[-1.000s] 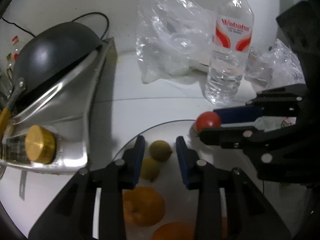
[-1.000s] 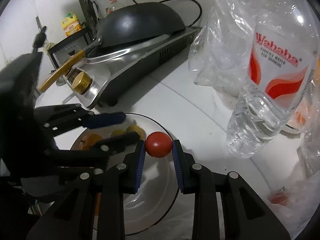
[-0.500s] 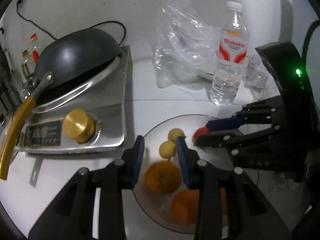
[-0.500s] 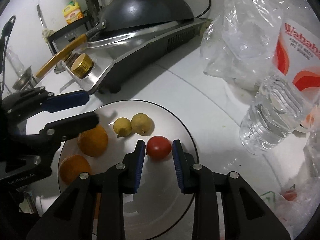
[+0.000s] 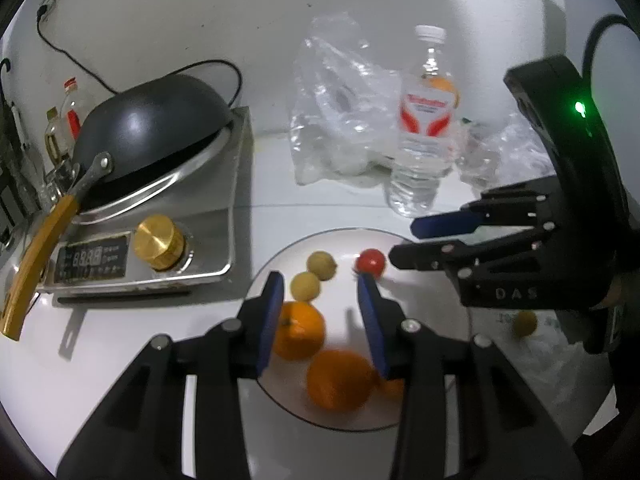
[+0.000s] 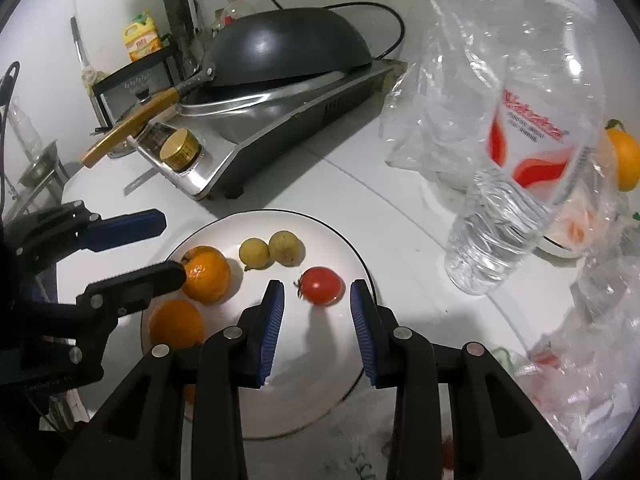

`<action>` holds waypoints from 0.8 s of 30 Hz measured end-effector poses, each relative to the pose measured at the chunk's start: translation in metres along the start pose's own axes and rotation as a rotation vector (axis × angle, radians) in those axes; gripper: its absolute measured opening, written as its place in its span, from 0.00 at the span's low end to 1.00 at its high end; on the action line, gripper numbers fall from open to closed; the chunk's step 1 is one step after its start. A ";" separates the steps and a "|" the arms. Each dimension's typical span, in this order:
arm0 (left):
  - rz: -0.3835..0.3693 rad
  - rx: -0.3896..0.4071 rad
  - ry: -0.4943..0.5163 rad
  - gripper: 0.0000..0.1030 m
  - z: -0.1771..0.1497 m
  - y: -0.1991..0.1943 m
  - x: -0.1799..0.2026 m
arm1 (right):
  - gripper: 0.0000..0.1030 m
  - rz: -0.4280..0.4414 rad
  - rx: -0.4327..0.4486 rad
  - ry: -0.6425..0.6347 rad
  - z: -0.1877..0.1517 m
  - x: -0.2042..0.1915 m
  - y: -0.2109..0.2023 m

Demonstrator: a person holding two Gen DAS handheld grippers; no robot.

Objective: Organize fruits
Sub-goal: 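Open both grippers to set the yellow fruit and tomato on the plate, then move both grippers back to the bag and grasp a yellow fruit with each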

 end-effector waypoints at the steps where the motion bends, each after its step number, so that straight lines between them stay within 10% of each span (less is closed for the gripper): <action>1: -0.002 0.002 0.002 0.39 -0.001 -0.003 0.003 | 0.36 -0.002 0.004 0.002 -0.001 0.000 -0.004; 24: -0.023 0.022 0.034 0.41 0.001 -0.031 0.056 | 0.36 -0.043 0.081 0.052 -0.042 0.019 -0.078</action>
Point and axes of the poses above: each gripper's, at about its wrist camera, not at the fingertips, and y roughly the way its jaws point, x to its right, z to its top, the point moved 9 cm from there along y, roughly the way its jaws point, and after that the axes turned 1 degree about y, right-handed, at the moved point
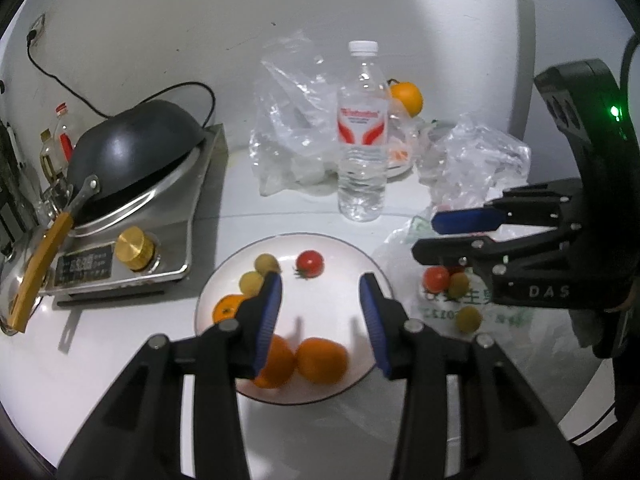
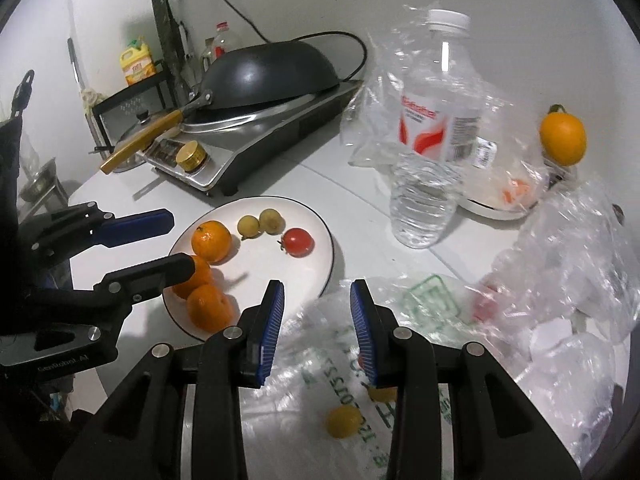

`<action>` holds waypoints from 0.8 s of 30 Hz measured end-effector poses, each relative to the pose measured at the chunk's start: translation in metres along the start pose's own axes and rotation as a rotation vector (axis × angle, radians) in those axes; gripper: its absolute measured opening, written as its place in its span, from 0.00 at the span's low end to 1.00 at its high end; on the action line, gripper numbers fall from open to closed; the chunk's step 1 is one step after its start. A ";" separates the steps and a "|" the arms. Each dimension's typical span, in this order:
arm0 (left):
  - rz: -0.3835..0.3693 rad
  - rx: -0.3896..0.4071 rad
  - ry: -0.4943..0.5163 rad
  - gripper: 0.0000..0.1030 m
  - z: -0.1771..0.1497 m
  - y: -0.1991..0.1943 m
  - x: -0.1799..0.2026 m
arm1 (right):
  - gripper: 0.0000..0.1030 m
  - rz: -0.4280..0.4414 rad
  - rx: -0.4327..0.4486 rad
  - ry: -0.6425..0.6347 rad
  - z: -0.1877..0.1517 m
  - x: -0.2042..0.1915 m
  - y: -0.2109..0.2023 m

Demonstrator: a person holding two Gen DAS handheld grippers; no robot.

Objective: Organize fruits
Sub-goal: 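Move both grippers back to the bag and grasp a yellow fruit with each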

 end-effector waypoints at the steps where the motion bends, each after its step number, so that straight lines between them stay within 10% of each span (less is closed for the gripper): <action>1: -0.005 -0.002 -0.005 0.45 0.000 0.000 0.003 | 0.36 0.000 0.002 0.005 -0.002 0.002 -0.002; 24: -0.069 -0.063 0.070 0.54 0.002 0.018 0.089 | 0.36 -0.027 0.018 0.118 -0.053 0.074 -0.035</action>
Point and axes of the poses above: each gripper's, at about its wrist camera, not at the fingertips, and y roughly the way its jaws point, x to its right, z to its top, the point moved 9 cm from there along y, roughly the way its jaws point, and after that the axes turned 1 degree about y, right-handed, at the moved point
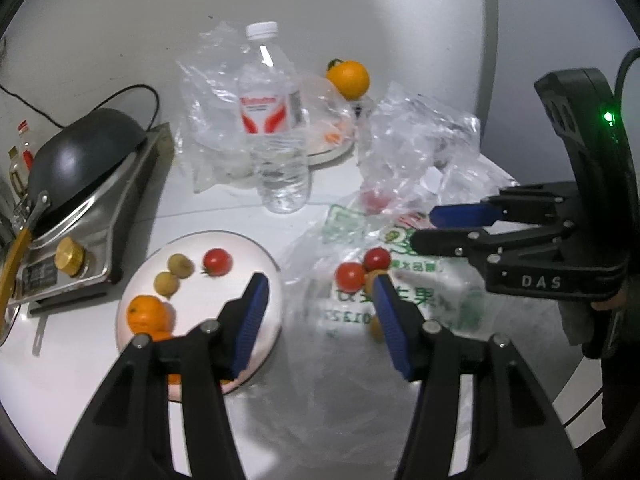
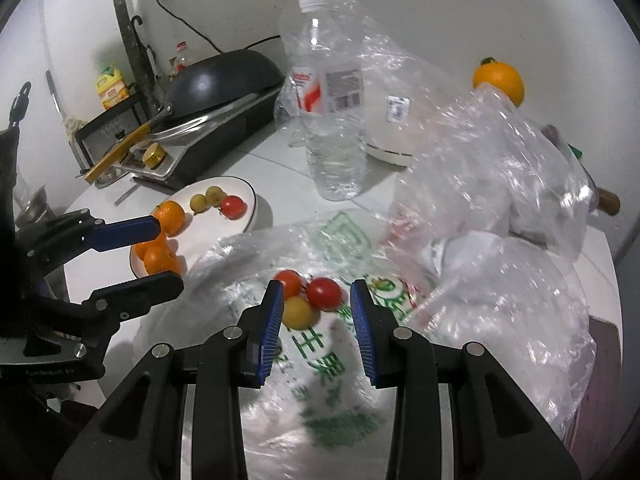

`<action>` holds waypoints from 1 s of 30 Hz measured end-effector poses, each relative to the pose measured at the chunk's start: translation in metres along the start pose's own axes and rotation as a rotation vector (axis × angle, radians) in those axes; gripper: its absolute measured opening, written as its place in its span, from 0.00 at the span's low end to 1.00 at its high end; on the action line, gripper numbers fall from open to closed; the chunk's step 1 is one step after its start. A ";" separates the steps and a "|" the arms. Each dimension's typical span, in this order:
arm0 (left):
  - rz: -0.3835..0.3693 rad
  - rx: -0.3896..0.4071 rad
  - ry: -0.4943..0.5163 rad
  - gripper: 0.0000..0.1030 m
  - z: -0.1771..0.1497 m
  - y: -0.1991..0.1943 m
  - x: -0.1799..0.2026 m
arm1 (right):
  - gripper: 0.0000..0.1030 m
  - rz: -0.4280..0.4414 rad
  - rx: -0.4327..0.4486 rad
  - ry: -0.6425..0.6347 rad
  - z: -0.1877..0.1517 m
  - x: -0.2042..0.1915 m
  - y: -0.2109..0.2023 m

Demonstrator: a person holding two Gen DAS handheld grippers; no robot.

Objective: Organize fruits
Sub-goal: 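Move both grippers back to the bag and grasp a yellow fruit with each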

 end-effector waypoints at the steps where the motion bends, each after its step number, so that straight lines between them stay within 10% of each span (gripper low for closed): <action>1: -0.003 -0.005 0.004 0.54 0.000 0.002 0.003 | 0.36 0.000 -0.002 0.002 -0.002 0.002 0.000; 17: -0.037 -0.086 0.057 0.52 -0.014 0.040 0.039 | 0.35 0.003 -0.025 0.038 -0.020 0.024 0.001; 30: -0.088 -0.148 0.108 0.28 -0.032 0.059 0.058 | 0.35 0.016 -0.041 0.044 -0.022 0.024 0.009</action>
Point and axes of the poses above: each gripper's, at about its wrist camera, not at the fingertips, and y roughly the way its jaws point, x to its right, z to its top, the point moved 9 cm from there along y, roughly the way its jaws point, and after that the axes turned 1 degree about y, right-handed, at the moved point
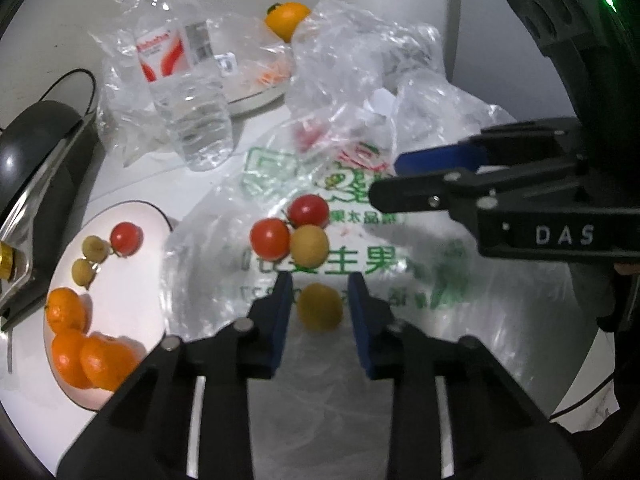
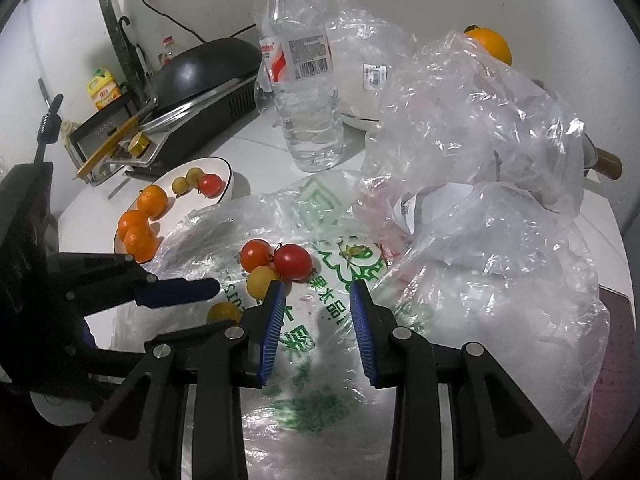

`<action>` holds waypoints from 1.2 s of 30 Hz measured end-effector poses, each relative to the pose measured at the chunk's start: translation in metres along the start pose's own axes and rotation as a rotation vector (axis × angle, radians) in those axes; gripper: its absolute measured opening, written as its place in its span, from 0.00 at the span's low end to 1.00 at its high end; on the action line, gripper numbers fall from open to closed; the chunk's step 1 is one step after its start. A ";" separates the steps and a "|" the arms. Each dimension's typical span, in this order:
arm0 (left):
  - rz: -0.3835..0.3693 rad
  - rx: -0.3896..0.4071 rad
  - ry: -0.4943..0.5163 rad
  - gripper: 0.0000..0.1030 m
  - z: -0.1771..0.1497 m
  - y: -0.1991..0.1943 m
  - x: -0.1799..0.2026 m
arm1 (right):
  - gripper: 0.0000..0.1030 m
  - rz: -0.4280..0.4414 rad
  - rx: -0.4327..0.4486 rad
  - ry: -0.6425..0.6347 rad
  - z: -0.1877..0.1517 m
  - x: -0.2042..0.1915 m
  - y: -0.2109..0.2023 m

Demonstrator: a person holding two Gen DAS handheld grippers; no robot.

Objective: Organize fruits
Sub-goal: 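Move both grippers back to the bag and grasp a yellow fruit with each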

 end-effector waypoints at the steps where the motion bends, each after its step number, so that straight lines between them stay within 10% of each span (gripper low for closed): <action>1: -0.004 -0.001 0.000 0.26 -0.001 0.001 0.001 | 0.35 0.001 -0.002 -0.001 0.000 0.000 0.001; 11: -0.007 0.033 0.006 0.13 0.001 -0.014 -0.006 | 0.22 0.018 -0.031 -0.050 0.000 -0.021 0.014; 36: -0.031 -0.013 -0.059 0.25 -0.011 -0.017 -0.022 | 0.27 0.050 -0.092 -0.003 0.002 -0.038 0.052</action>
Point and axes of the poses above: each gripper's, at about its wrist camera, not at the fingertips, and y roughly the way its jaws point, x to its right, z to its top, the point moved 9 cm from there along y, roughly the way its jaws point, and after that the axes turned 1 degree about y, right-handed, at the moved point
